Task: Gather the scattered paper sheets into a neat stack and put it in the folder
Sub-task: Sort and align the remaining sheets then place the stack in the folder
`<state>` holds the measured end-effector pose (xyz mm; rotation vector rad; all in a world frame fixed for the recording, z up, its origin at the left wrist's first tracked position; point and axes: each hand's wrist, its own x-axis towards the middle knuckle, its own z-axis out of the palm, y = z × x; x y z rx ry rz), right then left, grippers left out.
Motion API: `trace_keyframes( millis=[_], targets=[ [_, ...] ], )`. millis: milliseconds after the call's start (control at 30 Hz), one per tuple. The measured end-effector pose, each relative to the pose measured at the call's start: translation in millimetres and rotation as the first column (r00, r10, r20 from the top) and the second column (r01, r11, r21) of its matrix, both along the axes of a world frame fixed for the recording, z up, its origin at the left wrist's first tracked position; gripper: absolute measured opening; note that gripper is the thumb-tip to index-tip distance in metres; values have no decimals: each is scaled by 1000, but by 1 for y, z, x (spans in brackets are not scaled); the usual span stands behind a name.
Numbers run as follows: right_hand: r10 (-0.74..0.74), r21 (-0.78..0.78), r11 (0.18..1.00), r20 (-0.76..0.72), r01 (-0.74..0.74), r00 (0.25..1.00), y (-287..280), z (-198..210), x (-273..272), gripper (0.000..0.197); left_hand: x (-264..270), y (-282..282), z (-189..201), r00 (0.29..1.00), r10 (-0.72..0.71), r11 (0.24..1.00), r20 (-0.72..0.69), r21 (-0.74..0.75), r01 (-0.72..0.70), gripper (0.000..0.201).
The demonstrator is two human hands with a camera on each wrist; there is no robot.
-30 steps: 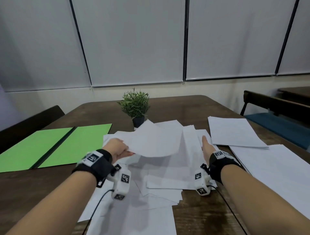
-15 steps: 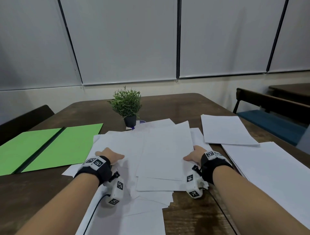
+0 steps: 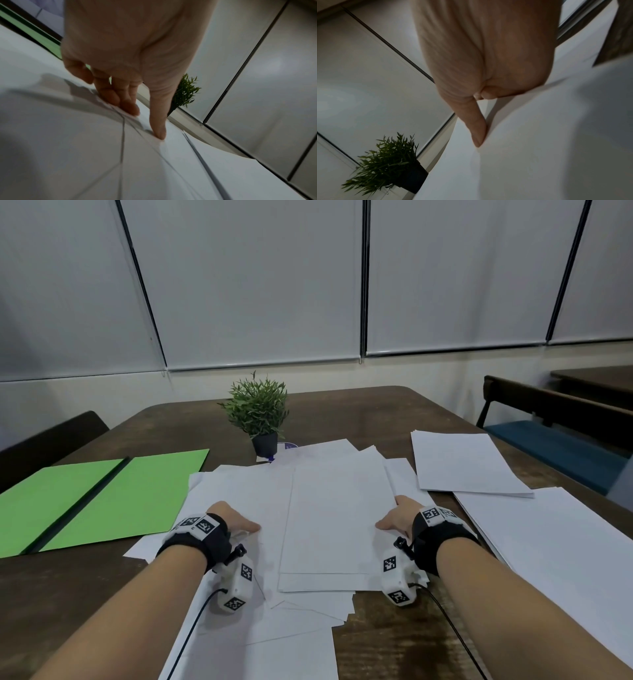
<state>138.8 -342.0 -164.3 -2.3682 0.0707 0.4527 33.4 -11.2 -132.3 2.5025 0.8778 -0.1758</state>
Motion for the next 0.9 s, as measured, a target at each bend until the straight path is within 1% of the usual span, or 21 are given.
trace_keyframes(
  millis=[67, 133, 200, 267, 367, 500, 533, 600, 667, 733, 767, 833, 900],
  targets=[
    [0, -10, 1000, -2, 0, 1000, 0, 0, 0, 63, 0, 0, 0, 1000, 26, 999, -10, 40, -25, 58],
    [4, -14, 1000, 0, -4, 1000, 0, 0, 0, 65, -1, 1, 1, 999, 52, 995, -7, 85, -51, 67],
    [9, -2, 1000, -2, -9, 1000, 0, -1, 1, 69, 1, 6, 0, 998, 58, 996, 11, 71, -59, 66],
    [17, 3, 1000, -4, -17, 1000, 1, -1, 1, 68, 0, 11, -3, 999, 45, 998, 10, 45, -45, 65],
    [23, 7, 1000, 1, -23, 1000, 1, 1, 0, 62, 0, 19, -7, 997, 61, 998, 54, 2, -61, 71],
    [35, -5, 999, -4, -35, 999, 0, 2, 0, 60, -4, 29, -5, 986, 82, 997, 143, -1, -83, 79],
    [36, -3, 999, -6, -37, 999, -1, 2, 0, 60, -6, 31, -2, 982, 82, 996, 172, 12, -86, 78],
    [42, -5, 999, 0, -42, 999, -1, 2, 0, 58, -9, 35, 1, 971, 58, 994, 231, 77, -77, 69],
    [38, -11, 999, 2, -38, 999, -1, 2, 0, 55, -13, 39, 5, 967, 26, 986, 253, 156, -67, 59],
    [37, -13, 999, -4, -37, 999, -1, 2, 0, 55, -18, 39, 10, 966, 12, 980, 259, 186, -63, 46],
    [39, -18, 999, -4, -39, 999, 0, 3, 0, 56, -19, 40, 12, 961, 17, 983, 277, 171, -67, 38],
    [36, -37, 999, -7, -36, 999, 0, 4, 0, 58, -23, 42, 16, 941, 69, 990, 331, 94, -105, 24],
    [37, -57, 998, -7, -37, 999, 0, 4, 0, 60, -27, 45, 24, 910, 105, 989, 402, 52, -137, 21]
  ],
)
